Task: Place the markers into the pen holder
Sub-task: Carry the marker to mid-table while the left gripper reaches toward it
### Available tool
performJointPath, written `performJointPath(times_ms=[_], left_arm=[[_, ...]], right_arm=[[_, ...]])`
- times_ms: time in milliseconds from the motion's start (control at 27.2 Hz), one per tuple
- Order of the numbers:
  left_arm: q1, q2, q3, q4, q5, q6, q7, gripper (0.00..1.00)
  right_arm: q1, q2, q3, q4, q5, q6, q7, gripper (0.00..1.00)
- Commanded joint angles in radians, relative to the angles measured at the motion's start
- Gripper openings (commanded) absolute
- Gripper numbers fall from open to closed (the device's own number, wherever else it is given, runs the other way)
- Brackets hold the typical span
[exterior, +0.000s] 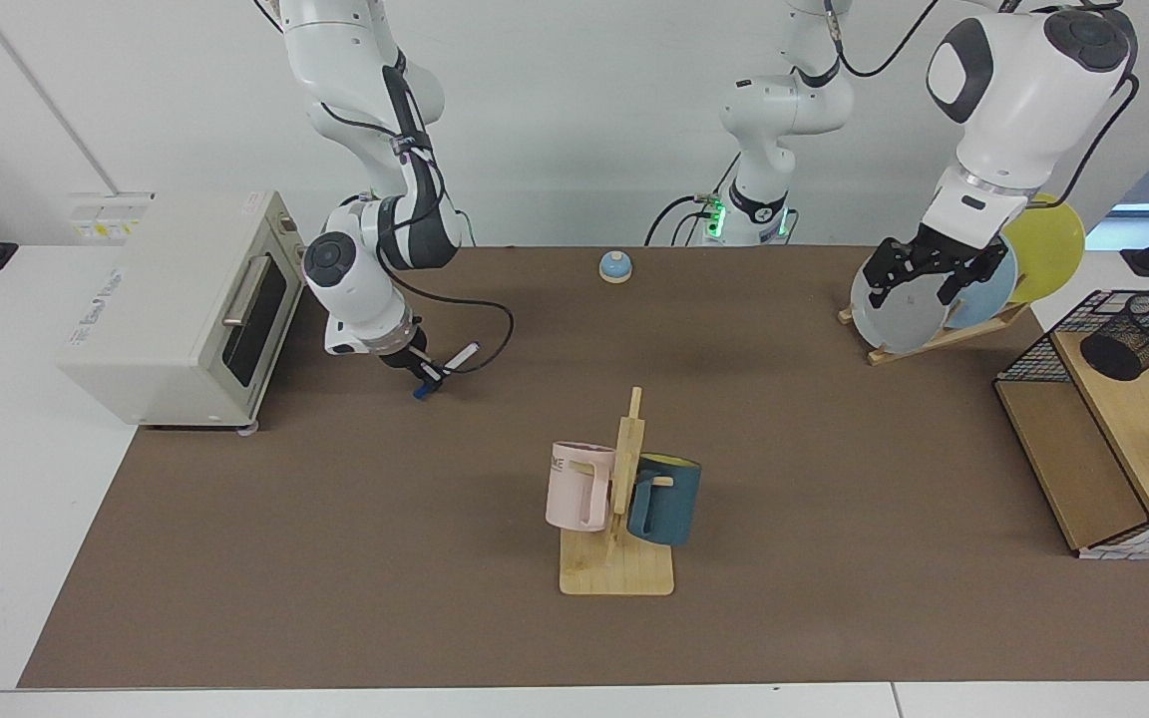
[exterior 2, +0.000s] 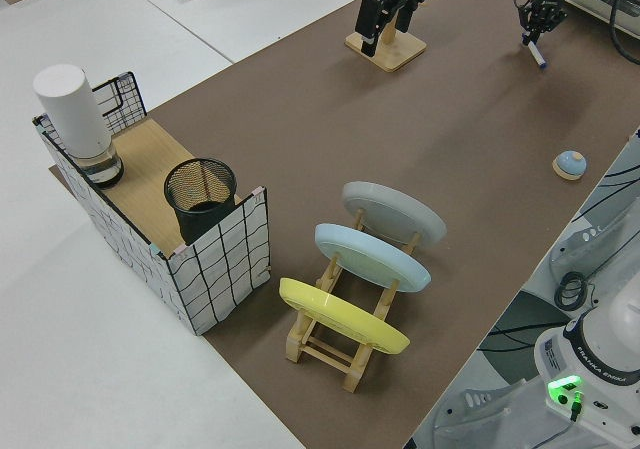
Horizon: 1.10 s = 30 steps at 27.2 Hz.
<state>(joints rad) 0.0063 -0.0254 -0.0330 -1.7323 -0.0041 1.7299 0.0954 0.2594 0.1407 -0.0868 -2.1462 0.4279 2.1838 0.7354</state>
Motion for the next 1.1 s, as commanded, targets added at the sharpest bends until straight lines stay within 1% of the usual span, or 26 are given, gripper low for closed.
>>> performJointPath(times_ms=[0, 147, 294, 368, 405, 478, 515, 589, 625, 772, 920, 993, 1067], left_arm=[[-0.005, -0.013, 0.004, -0.016, 0.004, 0.020, 0.234, 1.00], [-0.008, -0.011, 0.004, -0.016, 0.006, 0.030, 0.420, 1.00], [-0.014, -0.011, 0.004, -0.016, 0.006, 0.027, 0.509, 1.00], [-0.015, -0.011, 0.002, -0.018, 0.007, 0.023, 0.568, 1.00], [-0.022, -0.011, -0.001, -0.023, 0.007, 0.016, 0.630, 1.00], [-0.057, -0.022, -0.004, -0.049, 0.004, 0.014, 0.774, 1.00], [-0.071, -0.024, -0.004, -0.050, 0.004, 0.013, 0.818, 1.00], [-0.088, -0.025, -0.005, -0.052, 0.004, 0.007, 0.837, 1.00], [-0.091, -0.027, -0.005, -0.052, 0.004, -0.001, 0.836, 1.00], [-0.114, -0.027, -0.007, -0.052, 0.004, 0.003, 0.877, 1.00], [-0.161, -0.024, -0.005, -0.052, 0.004, 0.036, 1.068, 1.00], [-0.180, -0.025, -0.005, -0.052, 0.004, 0.045, 1.119, 1.00], [-0.202, -0.028, -0.007, -0.053, 0.004, 0.036, 1.132, 1.00]], right_arm=[[-0.005, 0.010, 0.002, 0.097, 0.118, -0.084, 0.041, 0.00], [0.015, 0.028, 0.002, 0.187, 0.199, -0.121, 0.169, 0.00], [0.089, 0.039, 0.001, 0.262, 0.311, -0.116, 0.300, 0.00], [0.121, 0.039, 0.002, 0.278, 0.328, -0.104, 0.334, 0.00], [0.132, 0.039, 0.002, 0.285, 0.334, -0.102, 0.343, 0.00], [0.156, 0.042, 0.002, 0.308, 0.368, -0.095, 0.384, 0.00], [0.170, 0.045, 0.002, 0.316, 0.388, -0.085, 0.406, 0.00], [0.204, 0.051, 0.001, 0.333, 0.417, -0.058, 0.450, 0.00], [0.222, 0.054, 0.001, 0.341, 0.428, -0.040, 0.475, 0.00], [0.288, 0.059, 0.001, 0.345, 0.434, 0.055, 0.571, 0.00], [0.348, 0.060, 0.002, 0.345, 0.436, 0.126, 0.631, 0.00], [0.374, 0.059, 0.002, 0.345, 0.439, 0.149, 0.659, 0.00], [0.395, 0.059, 0.002, 0.345, 0.439, 0.171, 0.682, 0.00]])
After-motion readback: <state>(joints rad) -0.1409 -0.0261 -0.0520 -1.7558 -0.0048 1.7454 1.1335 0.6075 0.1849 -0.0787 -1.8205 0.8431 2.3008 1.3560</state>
